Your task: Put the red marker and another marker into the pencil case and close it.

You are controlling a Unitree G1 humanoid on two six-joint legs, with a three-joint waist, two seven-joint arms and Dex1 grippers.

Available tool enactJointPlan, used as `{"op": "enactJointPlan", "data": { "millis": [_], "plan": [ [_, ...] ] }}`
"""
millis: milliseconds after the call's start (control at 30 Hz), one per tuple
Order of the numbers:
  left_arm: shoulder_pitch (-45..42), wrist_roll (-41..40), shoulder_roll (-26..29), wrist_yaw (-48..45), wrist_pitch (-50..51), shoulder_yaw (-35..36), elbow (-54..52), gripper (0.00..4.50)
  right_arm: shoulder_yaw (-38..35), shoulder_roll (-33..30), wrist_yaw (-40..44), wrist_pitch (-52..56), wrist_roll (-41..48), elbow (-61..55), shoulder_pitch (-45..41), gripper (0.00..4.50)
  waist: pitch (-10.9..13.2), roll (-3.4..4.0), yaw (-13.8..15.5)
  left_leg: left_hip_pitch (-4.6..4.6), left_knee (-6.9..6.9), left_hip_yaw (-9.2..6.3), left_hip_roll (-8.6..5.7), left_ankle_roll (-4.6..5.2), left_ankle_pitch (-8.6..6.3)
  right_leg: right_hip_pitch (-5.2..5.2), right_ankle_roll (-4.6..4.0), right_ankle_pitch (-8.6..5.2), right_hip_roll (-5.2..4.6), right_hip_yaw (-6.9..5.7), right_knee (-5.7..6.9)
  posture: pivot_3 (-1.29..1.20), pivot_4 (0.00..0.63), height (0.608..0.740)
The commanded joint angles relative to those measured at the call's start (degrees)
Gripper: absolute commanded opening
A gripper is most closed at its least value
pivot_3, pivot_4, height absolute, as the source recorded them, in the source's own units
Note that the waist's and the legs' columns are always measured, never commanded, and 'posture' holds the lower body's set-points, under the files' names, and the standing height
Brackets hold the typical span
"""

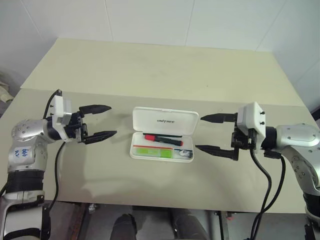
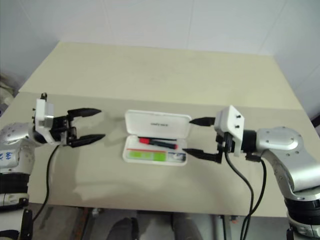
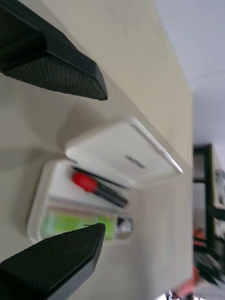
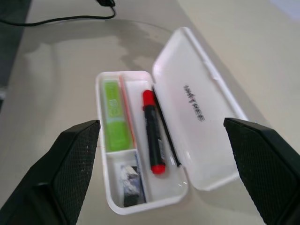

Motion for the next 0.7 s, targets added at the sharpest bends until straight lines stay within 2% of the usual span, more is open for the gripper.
{"op": "enactJointPlan", "data": {
  "millis": [33,267,400,433,600,700],
  "plan": [
    [-7.6,2.4,-1.5,0.0,-3.3,-0.9,7.7,3.86,-3.4,-0.3,-1.4,-1.9,1.4,-1.0,0.4,4.5,0.0,0.0,0.1,0.0,0.03,0.0,0.0,-0.01,0.01,0.0,0.01,0.02,0.01,0.0,0.02,0.0,0.15,0.74],
    [-20.3,8.8,-2.8,-0.7,-11.3,-2.9,26.8,1.5,-8.0,0.4,-2.5,-2.2,6.1,-2.7,4.5,4.5,0.0,0.0,0.1,-0.02,-0.04,-0.01,-0.04,-0.02,0.01,0.02,0.06,0.04,0.01,0.02,-0.04,0.0,0.15,0.74],
    [-27.2,14.6,-3.9,3.2,-18.5,-4.6,38.8,0.19,-8.4,-1.6,-4.5,1.0,5.7,-2.1,6.7,4.5,0.0,0.0,0.1,-0.02,-0.07,0.0,-0.02,-0.02,0.02,0.0,0.06,0.04,0.03,0.02,-0.04,0.0,0.15,0.74],
    [-28.5,15.5,-4.3,3.9,-19.7,-4.7,40.9,0.02,-8.2,-2.5,-5.0,2.1,5.3,-1.9,6.9,4.5,0.0,0.0,0.1,-0.02,-0.06,-0.01,-0.03,-0.02,0.02,0.0,0.06,0.04,0.03,0.02,-0.04,0.0,0.15,0.74],
    [-32.2,20.4,-6.7,6.0,-23.6,-6.7,47.8,0.02,-9.1,-1.2,-6.9,1.0,6.8,-1.5,5.9,4.5,0.0,0.0,0.1,-0.02,-0.03,0.01,-0.05,-0.02,0.02,0.01,0.08,0.05,0.02,0.05,-0.03,0.0,0.15,0.74],
    [-34.0,21.6,-10.0,7.8,-23.9,-6.5,50.2,0.02,-12.1,2.2,-11.2,3.8,14.5,-3.2,3.9,4.5,0.0,-0.01,0.2,-0.02,-0.05,0.01,-0.04,-0.03,0.02,0.0,0.08,0.05,0.03,0.05,-0.02,0.0,0.15,0.74]
  ]
}}
